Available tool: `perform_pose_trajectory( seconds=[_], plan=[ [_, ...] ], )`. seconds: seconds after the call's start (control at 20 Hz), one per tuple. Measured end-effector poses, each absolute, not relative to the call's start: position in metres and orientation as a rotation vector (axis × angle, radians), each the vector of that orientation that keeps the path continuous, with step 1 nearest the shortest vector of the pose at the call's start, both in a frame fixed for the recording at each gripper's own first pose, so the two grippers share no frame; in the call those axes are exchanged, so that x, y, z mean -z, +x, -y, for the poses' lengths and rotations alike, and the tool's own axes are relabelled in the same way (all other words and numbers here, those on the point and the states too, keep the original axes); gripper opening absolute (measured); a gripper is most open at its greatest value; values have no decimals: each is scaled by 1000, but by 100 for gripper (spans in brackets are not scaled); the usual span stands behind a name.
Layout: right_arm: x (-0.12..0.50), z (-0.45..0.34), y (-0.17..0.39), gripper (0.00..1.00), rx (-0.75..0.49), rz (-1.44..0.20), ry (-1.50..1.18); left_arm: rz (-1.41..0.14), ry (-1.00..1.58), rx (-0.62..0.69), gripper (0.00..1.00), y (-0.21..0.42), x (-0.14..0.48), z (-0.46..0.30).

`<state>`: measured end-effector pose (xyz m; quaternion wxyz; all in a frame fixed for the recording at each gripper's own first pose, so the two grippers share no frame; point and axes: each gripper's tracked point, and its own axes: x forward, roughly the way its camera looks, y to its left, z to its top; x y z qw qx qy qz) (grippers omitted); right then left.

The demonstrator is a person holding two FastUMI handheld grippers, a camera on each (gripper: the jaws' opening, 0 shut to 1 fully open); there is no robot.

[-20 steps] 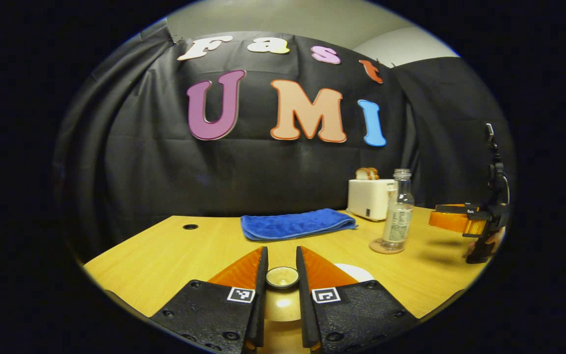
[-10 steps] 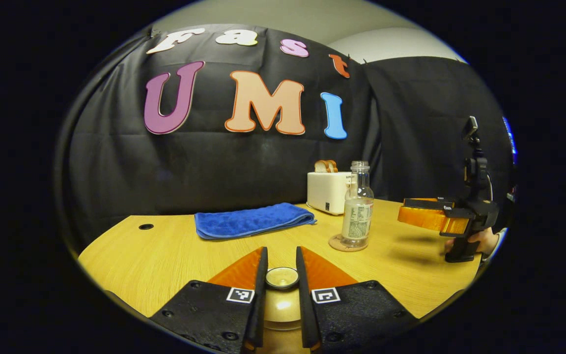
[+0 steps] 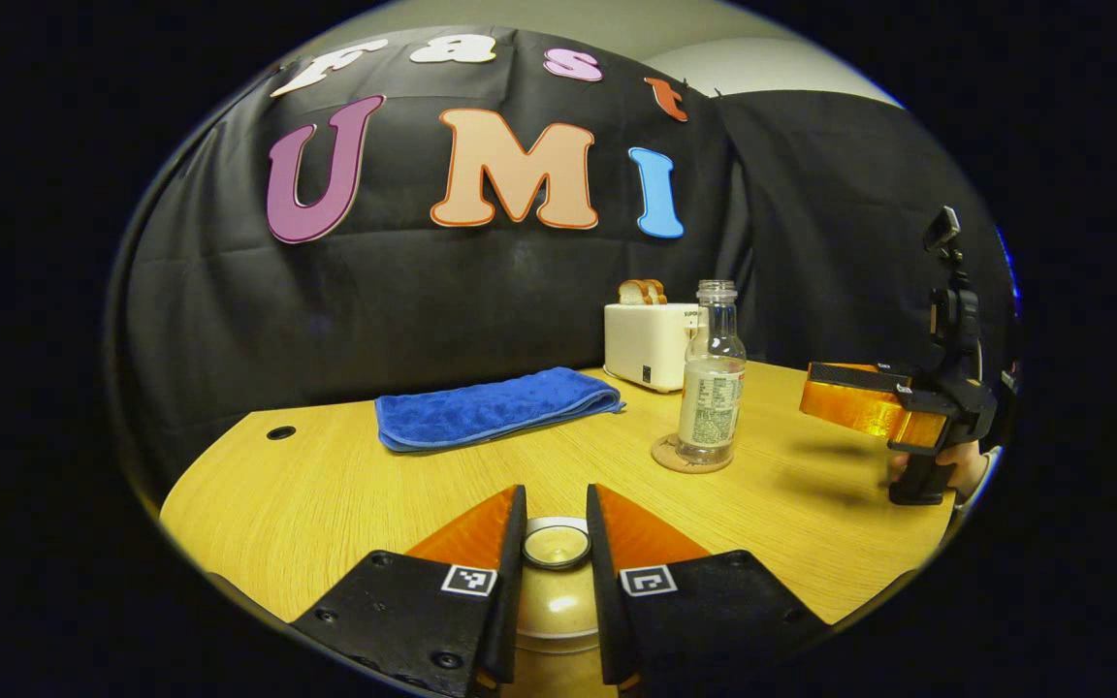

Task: Open the teacup lid with one hand, grasp the water bottle and pour water into the teacup with the other hand; after pouring, place the water bottle on the coaster and then close the teacup lid.

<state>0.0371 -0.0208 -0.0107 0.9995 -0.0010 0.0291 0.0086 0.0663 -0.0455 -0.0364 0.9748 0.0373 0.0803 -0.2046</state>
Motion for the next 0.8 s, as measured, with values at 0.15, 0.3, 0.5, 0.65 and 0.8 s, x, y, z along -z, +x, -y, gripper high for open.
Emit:
perform_pose_trajectory(
  seconds=[0.15, 0.3, 0.5, 0.65, 0.8],
  plan=[
    [11, 21, 38, 89, -15, -58, -2, -133, 59, 398, 33, 65, 31, 41],
    [11, 24, 38, 89, 3, -59, -3, -110, 43, 378, 51, 63, 28, 37],
    [10, 30, 37, 93, 34, -57, -6, -102, 44, 364, 87, 49, 26, 34],
    [10, 37, 36, 93, 72, -55, -8, -77, 38, 324, 96, 36, 22, 24],
    [9, 41, 35, 89, 96, -54, -9, -33, 24, 273, 96, 24, 16, 8]
  ],
)
